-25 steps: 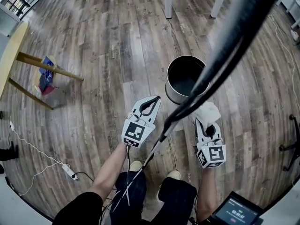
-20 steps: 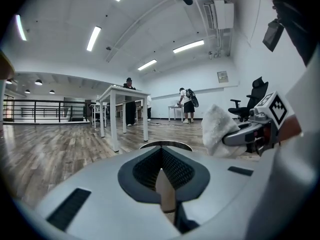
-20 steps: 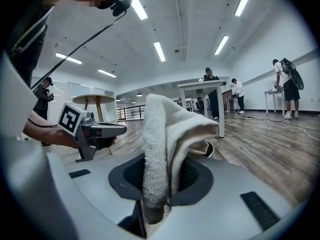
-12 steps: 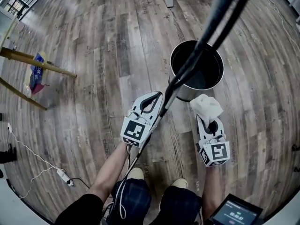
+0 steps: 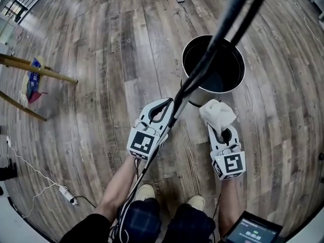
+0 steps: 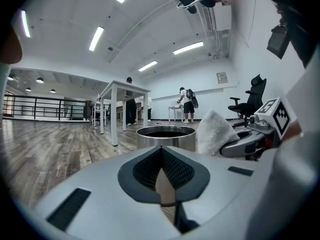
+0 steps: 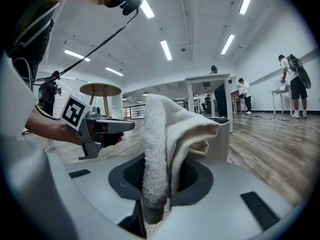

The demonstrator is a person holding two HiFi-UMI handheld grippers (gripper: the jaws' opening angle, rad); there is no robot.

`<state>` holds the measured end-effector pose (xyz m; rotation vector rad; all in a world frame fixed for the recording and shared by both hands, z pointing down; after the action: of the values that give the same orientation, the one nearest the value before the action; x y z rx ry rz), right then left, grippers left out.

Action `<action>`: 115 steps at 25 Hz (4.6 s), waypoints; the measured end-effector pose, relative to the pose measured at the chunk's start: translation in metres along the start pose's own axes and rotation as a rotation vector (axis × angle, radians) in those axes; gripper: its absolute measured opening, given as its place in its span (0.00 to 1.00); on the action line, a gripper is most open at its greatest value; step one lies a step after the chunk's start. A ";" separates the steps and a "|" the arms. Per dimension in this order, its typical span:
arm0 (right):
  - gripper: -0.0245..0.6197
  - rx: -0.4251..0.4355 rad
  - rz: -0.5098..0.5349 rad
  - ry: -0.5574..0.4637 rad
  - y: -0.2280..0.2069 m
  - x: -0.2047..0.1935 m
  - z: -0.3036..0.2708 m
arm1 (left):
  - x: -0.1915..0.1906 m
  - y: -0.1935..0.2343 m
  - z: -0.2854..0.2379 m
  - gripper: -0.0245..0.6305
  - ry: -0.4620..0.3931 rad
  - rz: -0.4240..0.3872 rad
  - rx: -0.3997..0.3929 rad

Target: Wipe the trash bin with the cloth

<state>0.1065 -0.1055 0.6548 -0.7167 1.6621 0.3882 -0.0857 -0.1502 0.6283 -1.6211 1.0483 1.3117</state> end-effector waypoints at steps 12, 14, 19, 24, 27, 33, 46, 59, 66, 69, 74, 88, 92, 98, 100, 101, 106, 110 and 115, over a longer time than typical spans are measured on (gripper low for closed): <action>0.18 0.155 0.053 0.019 0.025 0.006 -0.089 | 0.000 0.016 -0.001 0.03 -0.006 0.013 0.044; 0.18 0.160 0.055 0.020 0.027 0.007 -0.098 | 0.001 0.016 -0.001 0.03 -0.004 0.008 0.046; 0.18 0.121 0.049 0.011 0.018 0.005 -0.103 | 0.001 0.016 0.000 0.03 -0.005 0.023 0.066; 0.18 0.068 0.040 0.004 0.002 0.005 -0.096 | -0.004 0.012 -0.003 0.03 -0.001 -0.003 0.047; 0.18 0.033 0.035 -0.009 -0.006 0.000 -0.086 | -0.009 0.009 -0.004 0.03 -0.003 -0.011 0.037; 0.18 -0.042 -0.010 -0.041 -0.034 -0.005 -0.047 | -0.008 0.003 -0.012 0.03 0.006 0.007 0.044; 0.18 -0.262 -0.091 -0.065 -0.111 -0.034 0.006 | -0.020 0.007 -0.012 0.03 -0.004 0.009 0.046; 0.18 -0.174 -0.047 -0.074 -0.052 -0.026 0.035 | -0.023 -0.005 -0.005 0.03 0.022 0.016 0.043; 0.18 0.001 -0.002 -0.051 0.013 -0.020 -0.006 | -0.018 0.005 0.002 0.03 0.024 0.025 0.063; 0.18 0.066 0.014 -0.042 0.034 -0.019 -0.040 | -0.018 0.016 0.006 0.03 0.018 0.026 0.080; 0.18 0.142 0.036 -0.025 0.047 -0.014 -0.075 | -0.015 0.020 0.012 0.03 0.028 0.030 0.099; 0.18 0.067 -0.007 0.075 0.009 -0.033 -0.153 | -0.019 0.033 0.013 0.03 0.019 0.037 0.095; 0.18 0.037 -0.018 0.085 -0.003 -0.038 -0.151 | -0.021 0.027 0.012 0.03 0.023 0.030 0.082; 0.18 0.003 -0.041 0.058 -0.014 -0.037 -0.135 | -0.018 0.026 0.010 0.03 0.027 0.025 0.085; 0.18 -0.015 -0.046 0.046 -0.019 -0.034 -0.120 | -0.014 0.022 0.008 0.03 0.027 0.024 0.083; 0.18 -0.025 -0.044 0.041 -0.020 -0.034 -0.113 | -0.012 0.021 0.008 0.03 0.027 0.024 0.082; 0.18 -0.069 -0.035 0.014 -0.027 -0.041 -0.081 | -0.012 0.017 0.005 0.03 0.018 0.023 0.074; 0.18 -0.130 -0.046 -0.002 -0.046 -0.049 -0.051 | -0.012 0.011 0.003 0.03 0.017 0.026 0.062; 0.18 -0.220 -0.070 0.003 -0.082 -0.063 -0.022 | -0.012 0.008 0.003 0.03 0.011 0.018 0.059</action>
<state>0.1481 -0.1658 0.7317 -0.9366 1.6077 0.5248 -0.0954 -0.1487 0.6392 -1.5802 1.1000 1.2731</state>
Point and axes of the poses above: the fingertips, and each gripper's own axes: z backward along the fingers, y to its left, x out of its top, the point moved 5 cm from there along z, backward along the fingers, and after that the axes turned 15 degrees about x, right-handed, at the moved point
